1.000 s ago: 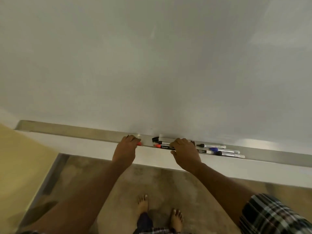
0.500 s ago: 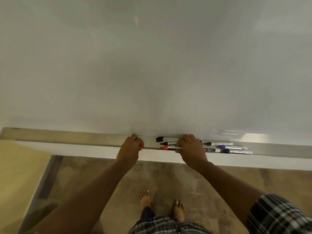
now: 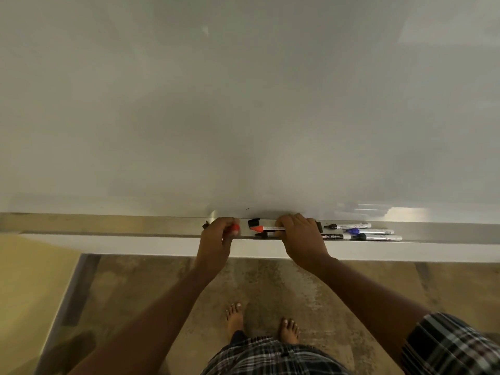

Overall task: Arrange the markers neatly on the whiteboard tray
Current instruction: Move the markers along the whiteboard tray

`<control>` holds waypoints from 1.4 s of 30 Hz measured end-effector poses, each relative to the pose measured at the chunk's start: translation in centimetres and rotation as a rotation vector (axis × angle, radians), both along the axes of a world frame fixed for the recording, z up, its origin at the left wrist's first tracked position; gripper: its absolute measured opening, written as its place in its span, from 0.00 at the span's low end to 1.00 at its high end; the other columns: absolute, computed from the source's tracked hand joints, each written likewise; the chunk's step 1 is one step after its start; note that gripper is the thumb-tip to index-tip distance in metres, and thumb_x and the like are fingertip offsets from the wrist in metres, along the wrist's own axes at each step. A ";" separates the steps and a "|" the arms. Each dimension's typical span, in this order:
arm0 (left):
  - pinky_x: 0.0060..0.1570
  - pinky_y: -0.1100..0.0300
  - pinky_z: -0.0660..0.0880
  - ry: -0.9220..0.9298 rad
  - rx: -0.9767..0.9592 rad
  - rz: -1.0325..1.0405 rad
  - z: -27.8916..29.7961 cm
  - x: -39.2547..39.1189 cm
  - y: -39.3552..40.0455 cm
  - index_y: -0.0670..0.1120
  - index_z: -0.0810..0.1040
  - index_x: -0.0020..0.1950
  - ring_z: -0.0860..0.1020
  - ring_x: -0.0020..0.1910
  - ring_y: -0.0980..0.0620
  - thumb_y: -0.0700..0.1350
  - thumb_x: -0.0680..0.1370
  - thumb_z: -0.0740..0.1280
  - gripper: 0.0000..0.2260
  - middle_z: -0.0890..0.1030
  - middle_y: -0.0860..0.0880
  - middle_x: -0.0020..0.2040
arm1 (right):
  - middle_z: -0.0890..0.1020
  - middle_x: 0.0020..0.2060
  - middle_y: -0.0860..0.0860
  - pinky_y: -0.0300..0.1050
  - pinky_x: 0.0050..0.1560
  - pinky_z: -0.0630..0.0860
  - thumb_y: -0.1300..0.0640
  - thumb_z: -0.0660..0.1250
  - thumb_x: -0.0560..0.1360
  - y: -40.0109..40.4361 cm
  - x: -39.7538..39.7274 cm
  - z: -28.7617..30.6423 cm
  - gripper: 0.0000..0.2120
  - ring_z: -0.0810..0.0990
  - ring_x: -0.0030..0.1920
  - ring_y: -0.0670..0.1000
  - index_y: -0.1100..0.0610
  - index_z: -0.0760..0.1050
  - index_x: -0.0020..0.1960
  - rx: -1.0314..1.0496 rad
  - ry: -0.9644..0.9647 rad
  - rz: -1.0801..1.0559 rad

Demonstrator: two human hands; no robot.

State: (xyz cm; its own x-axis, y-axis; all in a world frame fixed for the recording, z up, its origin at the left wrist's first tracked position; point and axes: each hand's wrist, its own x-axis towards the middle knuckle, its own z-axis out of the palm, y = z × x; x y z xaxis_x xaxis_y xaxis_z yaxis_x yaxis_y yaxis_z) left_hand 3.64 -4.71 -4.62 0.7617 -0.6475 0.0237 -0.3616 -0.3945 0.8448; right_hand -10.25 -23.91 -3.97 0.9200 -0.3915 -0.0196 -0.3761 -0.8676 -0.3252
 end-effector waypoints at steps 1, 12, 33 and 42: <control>0.49 0.70 0.75 -0.010 -0.011 -0.003 0.1 -0.1 -0.1 0.48 0.79 0.55 0.80 0.47 0.60 0.40 0.78 0.68 0.07 0.83 0.54 0.47 | 0.81 0.51 0.49 0.51 0.54 0.69 0.50 0.62 0.81 0.2 0.1 0.3 0.08 0.76 0.53 0.53 0.51 0.74 0.58 0.004 -0.022 0.014; 0.49 0.70 0.74 -0.147 0.004 -0.032 0.3 -0.6 -0.7 0.45 0.81 0.53 0.78 0.48 0.61 0.36 0.76 0.69 0.08 0.80 0.51 0.48 | 0.80 0.53 0.51 0.50 0.50 0.74 0.54 0.64 0.80 0.6 -0.3 1.5 0.09 0.73 0.53 0.54 0.54 0.75 0.59 0.106 -0.120 0.020; 0.46 0.67 0.75 -0.068 0.016 -0.203 3.4 -0.9 -3.4 0.49 0.84 0.52 0.80 0.44 0.58 0.41 0.75 0.71 0.08 0.85 0.53 0.45 | 0.81 0.45 0.48 0.45 0.39 0.70 0.51 0.62 0.81 -0.8 -0.5 1.4 0.07 0.76 0.44 0.50 0.51 0.78 0.54 0.134 -0.171 0.053; 0.50 0.57 0.70 -0.276 0.280 0.122 -0.1 1.1 -0.2 0.42 0.81 0.53 0.73 0.53 0.42 0.34 0.72 0.70 0.10 0.80 0.43 0.50 | 0.81 0.56 0.51 0.53 0.58 0.73 0.69 0.70 0.70 -0.4 -0.9 -1.1 0.22 0.77 0.58 0.55 0.54 0.77 0.60 -0.109 -0.069 -0.104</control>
